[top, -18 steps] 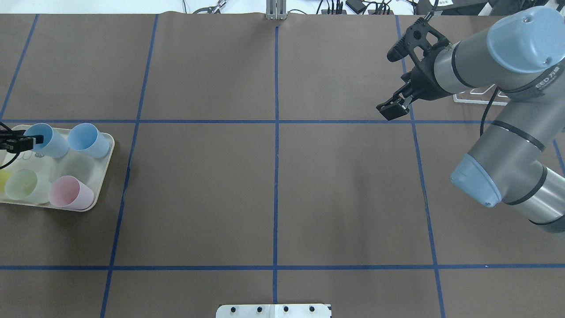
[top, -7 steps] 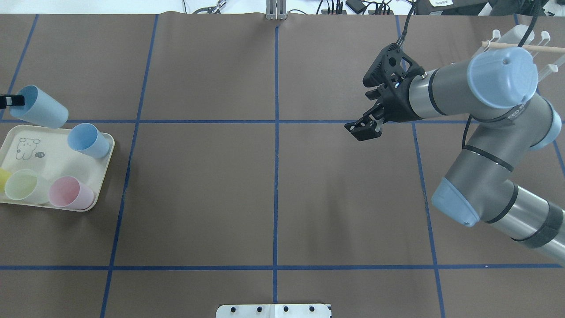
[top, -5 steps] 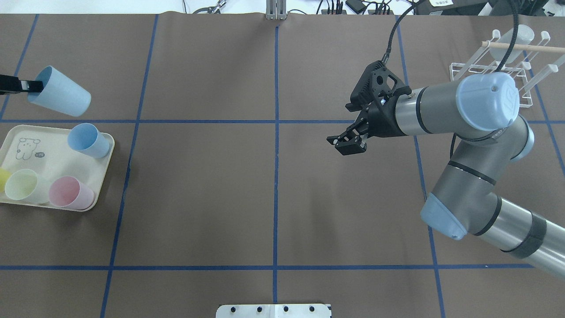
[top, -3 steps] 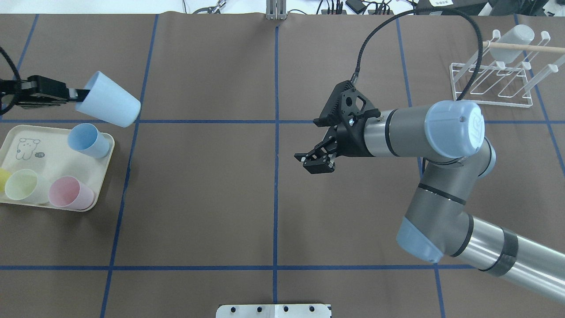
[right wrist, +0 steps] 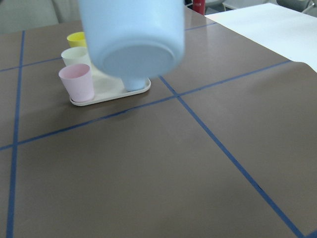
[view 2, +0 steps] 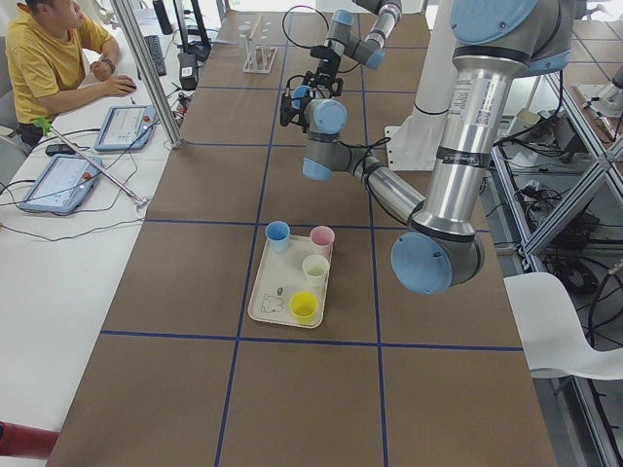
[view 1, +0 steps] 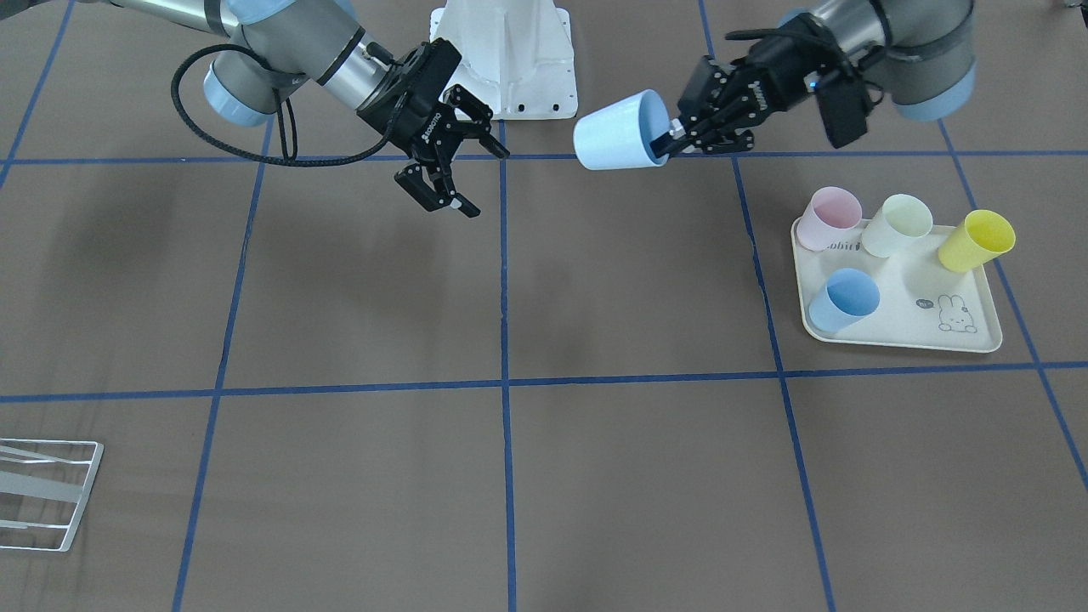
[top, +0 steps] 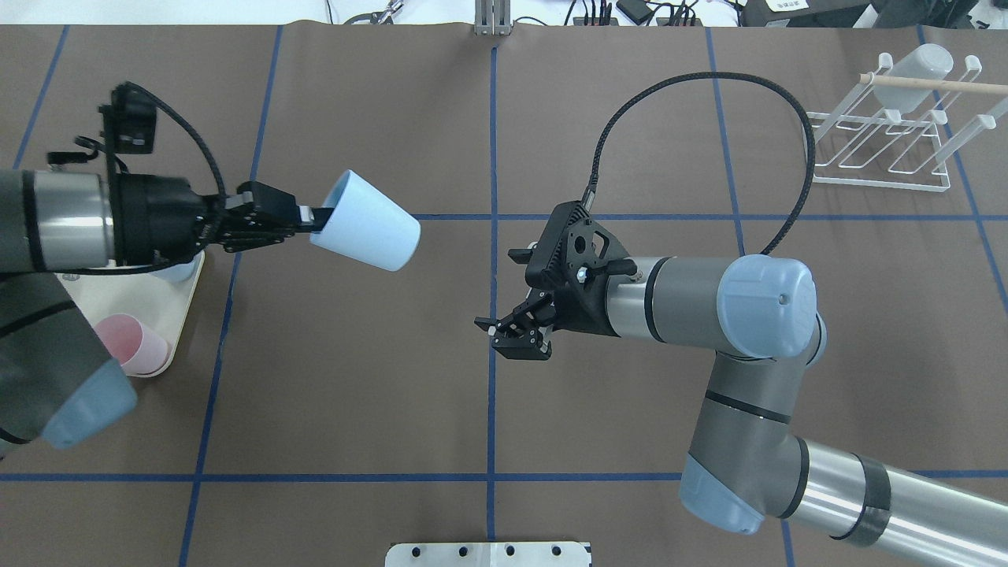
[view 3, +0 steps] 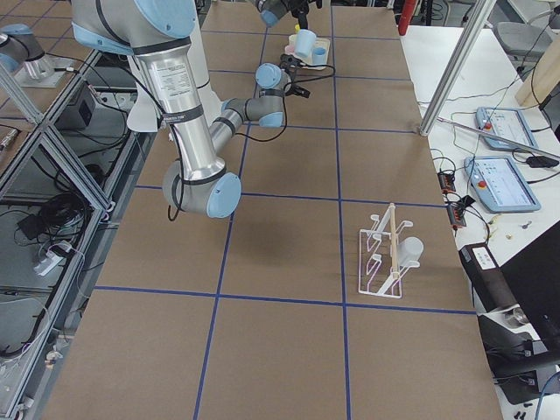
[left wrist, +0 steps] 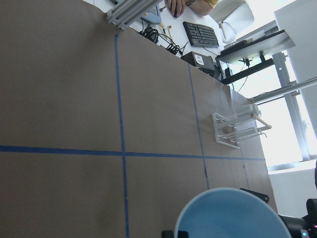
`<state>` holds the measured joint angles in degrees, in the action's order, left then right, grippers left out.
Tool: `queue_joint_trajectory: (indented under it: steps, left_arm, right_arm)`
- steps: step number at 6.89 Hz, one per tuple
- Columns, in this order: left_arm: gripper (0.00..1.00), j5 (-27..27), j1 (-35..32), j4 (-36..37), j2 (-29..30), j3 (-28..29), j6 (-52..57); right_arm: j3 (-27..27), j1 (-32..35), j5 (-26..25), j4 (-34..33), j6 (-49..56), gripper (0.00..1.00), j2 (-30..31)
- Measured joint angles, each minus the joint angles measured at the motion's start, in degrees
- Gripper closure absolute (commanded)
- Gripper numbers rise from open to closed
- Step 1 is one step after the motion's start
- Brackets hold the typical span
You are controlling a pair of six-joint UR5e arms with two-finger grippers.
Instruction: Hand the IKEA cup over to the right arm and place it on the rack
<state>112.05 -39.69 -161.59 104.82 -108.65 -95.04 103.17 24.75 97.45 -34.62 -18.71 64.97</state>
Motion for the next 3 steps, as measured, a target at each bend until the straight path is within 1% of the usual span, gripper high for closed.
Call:
queue_joint_trajectory:
  steps: [1,2,3]
  left_arm:
    - [1.00,-3.18,3.24,0.14,1.76,0.98,-1.06]
    - [1.00,-5.24,5.17,0.19,2.97,2.10,-1.46]
    - [1.00,-6.15,6.08,0.21,3.64,2.88,-1.59]
  right_arm:
    - [-0.15,-1.24,-0.93,2.55,0.02,0.01,-0.03]
    - [-0.15,-1.80,-1.40,3.66,0.05,0.01,-0.05]
    - [0.01,-1.99,-1.57,4.04,0.07,0.01,-0.14]
